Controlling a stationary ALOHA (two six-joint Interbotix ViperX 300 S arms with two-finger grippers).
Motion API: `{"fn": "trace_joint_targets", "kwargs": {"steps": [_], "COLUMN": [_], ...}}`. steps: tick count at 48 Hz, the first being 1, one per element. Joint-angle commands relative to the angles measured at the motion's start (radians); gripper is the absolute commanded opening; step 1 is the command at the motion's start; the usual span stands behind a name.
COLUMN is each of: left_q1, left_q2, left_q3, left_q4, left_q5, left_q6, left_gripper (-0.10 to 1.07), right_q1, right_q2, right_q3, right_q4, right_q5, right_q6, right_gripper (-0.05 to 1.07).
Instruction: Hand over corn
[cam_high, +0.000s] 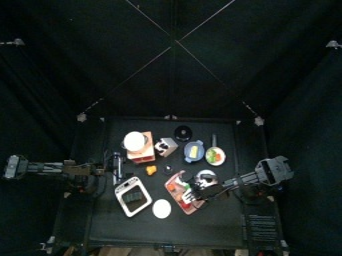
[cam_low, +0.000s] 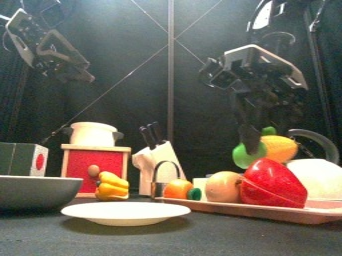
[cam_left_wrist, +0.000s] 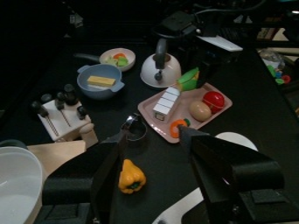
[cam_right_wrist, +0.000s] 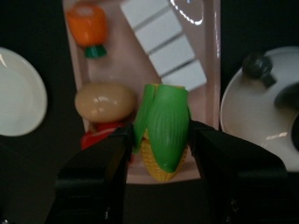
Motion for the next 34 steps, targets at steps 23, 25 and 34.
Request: {"fn": "trace_joint_targets", "kwargs": {"steps": [23,25,34], "left_q1": [-0.029,-0.025,-0.018], "left_q2": [0.086,0.103,0.152], "left_q3": [-0.028,-0.04,-0.078], "left_q4": [0.057,0.025,-0.225], "left_q5": [-0.275,-0.278,-0.285], "left_q6": [0.078,0.077,0.091], "left_gripper": [0.89,0.9,0.91], "right_q1": [-0.115,-0.124,-0.152], "right_q2": [-0.098,-0.094,-0.086], "right_q3": [-0.023,-0.021,-0.02], "right_q4": [-0.492,-0.517,-0.667], "right_q5": [-0.565,-0.609,-0.678], "right_q6": [-0.029,-0.029,-0.031], "right_gripper": [0.74,0.74,0.74]}}
